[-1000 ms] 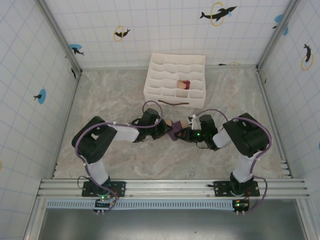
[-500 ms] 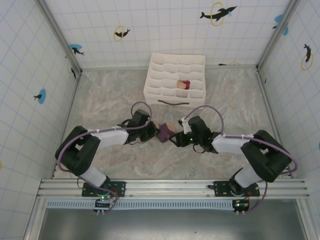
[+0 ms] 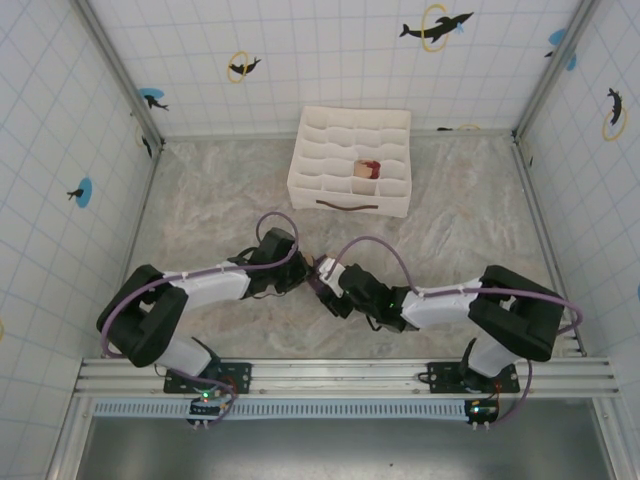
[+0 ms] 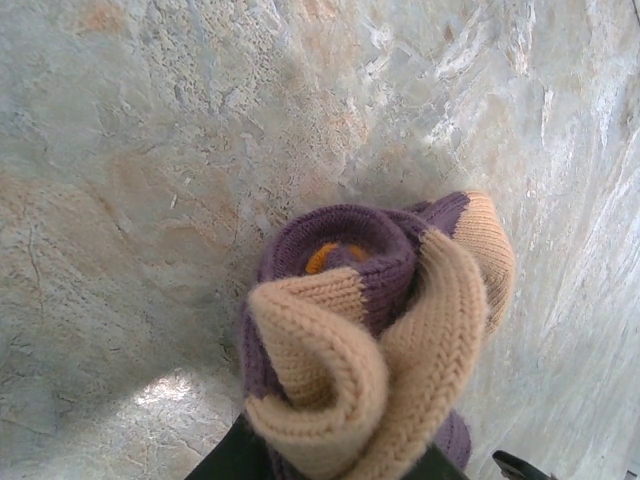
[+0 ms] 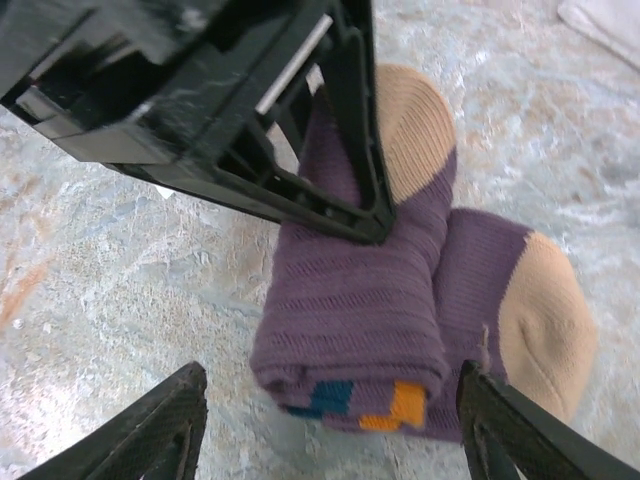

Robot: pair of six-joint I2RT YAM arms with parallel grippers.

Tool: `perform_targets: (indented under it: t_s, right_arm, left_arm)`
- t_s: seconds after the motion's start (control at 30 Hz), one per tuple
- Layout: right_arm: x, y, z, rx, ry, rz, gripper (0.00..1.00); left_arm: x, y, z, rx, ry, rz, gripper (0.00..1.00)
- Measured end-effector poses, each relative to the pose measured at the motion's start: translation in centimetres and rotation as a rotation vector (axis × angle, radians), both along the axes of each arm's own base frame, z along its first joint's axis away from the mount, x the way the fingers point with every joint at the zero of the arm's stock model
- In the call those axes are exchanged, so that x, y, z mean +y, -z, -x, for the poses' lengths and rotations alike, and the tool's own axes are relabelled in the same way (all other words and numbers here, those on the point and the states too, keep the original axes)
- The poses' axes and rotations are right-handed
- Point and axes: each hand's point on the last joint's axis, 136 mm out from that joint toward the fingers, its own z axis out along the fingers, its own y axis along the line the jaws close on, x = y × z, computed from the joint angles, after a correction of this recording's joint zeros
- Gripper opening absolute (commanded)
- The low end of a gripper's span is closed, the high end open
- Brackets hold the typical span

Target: Roll the socks

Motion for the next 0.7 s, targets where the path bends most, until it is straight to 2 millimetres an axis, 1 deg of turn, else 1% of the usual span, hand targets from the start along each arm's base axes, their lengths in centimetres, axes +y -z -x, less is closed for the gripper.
perform_targets:
  t_s: [0.17,0.23,0.3,0.37,0.4,0.43,0.47,0.53,0.57,0.63,0.7]
  right_arm:
    - [0.6,0.8,-1.0,-0.053,0.003,0.029,0.64]
    - [0.8,1.4,-1.3,-0.056,0.004,0.036,0.60]
    - [0.7,2.1,-1.5,-0.047,0.006,0.041,0.47]
    - [0.6,2.6,-1.8,-0.025,0.013,0.033,0.29]
    - [0.7,2.6,-2.0,-0.023,0.012,0.027,0.23]
    - [0.7,2.4,-2.1,-0.017,0.016,0.012,0.17]
    - [0.8,2.4,-2.2,-0.008,0.022,-0.003,0.11]
    - [0.6,2.4,-2.4,0.008,0.027,-0.028,0.03]
    - [0.4,2.4,-2.4,0.024,0.033,-0.047,0.01]
    - [0.0,2.4,-2.6,0.056,0.036,-0.089,0.00]
    - [-0.6,2.4,-2.9,0.110,0.040,-0.146,0.01]
  left_arm:
    - [-0.2,0.0,0.1,0.002,0.003,0.004,0.00]
    - [-0.4,0.0,0.2,0.003,0.006,0.007,0.00]
    - [-0.6,0.0,0.2,0.006,0.006,0.014,0.00]
    - [-0.7,0.0,0.1,0.006,0.002,0.019,0.00]
    - [-0.7,0.0,0.1,0.004,0.000,0.020,0.02]
    - [-0.6,0.0,0.0,0.000,-0.004,0.018,0.10]
    - [-0.6,-0.1,-0.1,-0.005,-0.008,0.018,0.23]
    - [-0.6,-0.1,-0.3,-0.009,-0.010,0.020,0.49]
    - [-0.6,-0.1,-0.2,-0.009,-0.009,0.019,0.59]
    - [-0.6,-0.1,-0.2,-0.007,-0.007,0.018,0.68]
    - [-0.7,-0.3,-0.1,-0.009,-0.002,0.022,0.72]
